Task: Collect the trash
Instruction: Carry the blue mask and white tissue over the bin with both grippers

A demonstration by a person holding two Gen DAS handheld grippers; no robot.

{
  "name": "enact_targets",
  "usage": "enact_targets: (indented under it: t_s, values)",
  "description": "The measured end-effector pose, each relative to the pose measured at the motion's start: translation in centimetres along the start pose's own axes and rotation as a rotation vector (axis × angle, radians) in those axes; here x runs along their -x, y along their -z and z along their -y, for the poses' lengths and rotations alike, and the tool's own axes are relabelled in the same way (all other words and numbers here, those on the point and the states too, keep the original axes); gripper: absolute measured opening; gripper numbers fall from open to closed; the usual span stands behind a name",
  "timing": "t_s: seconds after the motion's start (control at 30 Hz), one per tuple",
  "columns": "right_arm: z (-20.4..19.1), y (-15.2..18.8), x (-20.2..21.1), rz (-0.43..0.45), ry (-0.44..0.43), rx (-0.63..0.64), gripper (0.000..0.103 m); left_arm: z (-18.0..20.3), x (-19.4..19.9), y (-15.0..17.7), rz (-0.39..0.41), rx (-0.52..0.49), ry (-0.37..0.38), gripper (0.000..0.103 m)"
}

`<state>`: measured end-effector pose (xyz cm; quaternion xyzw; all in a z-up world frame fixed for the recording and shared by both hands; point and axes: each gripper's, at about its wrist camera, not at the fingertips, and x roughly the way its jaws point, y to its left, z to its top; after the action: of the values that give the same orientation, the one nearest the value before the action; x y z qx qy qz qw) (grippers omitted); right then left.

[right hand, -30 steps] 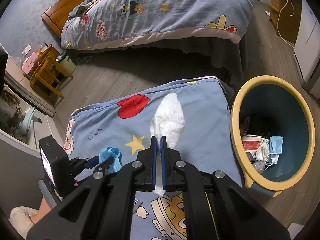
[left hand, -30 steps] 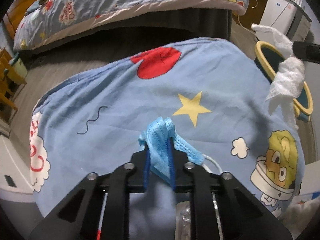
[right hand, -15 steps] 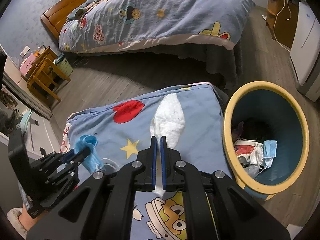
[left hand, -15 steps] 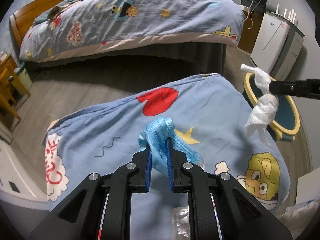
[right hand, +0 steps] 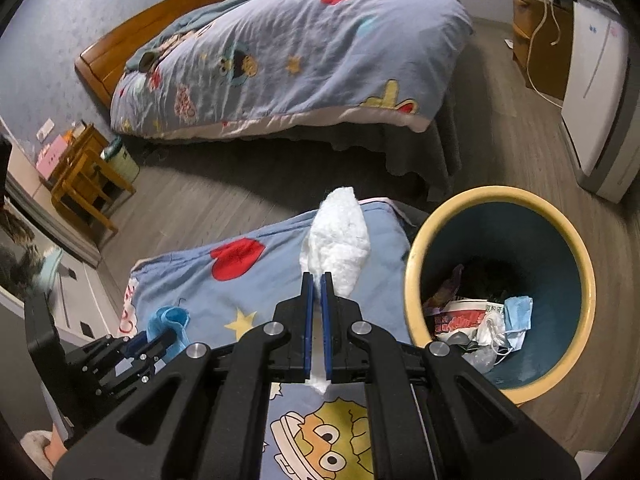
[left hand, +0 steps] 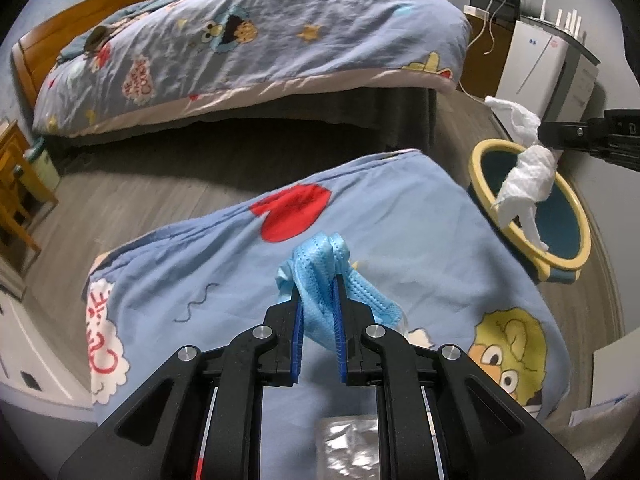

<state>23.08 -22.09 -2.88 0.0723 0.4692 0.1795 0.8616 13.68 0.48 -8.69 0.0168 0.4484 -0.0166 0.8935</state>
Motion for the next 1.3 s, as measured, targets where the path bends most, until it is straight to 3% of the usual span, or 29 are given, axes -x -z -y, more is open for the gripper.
enact_targets:
  t_s: [0.3,0.83,1.3]
  values:
    - [4.2,-1.0,1.6,0.044,0.014,-0.069,0.004,3.9,0.5,-2.2,0.037,-0.074,0.013,0.014]
    - [12.3,-1.8,3.8,0.120,0.085,-0.231,0.004,11.6,0.1,-7.2,0.075,-0.123,0.129,0.014]
    - [20.4,0.3,2.2,0.057,0.154,-0.435,0.004,20.0,-1.9,-9.3,0.075,-0.255,0.238,0.014]
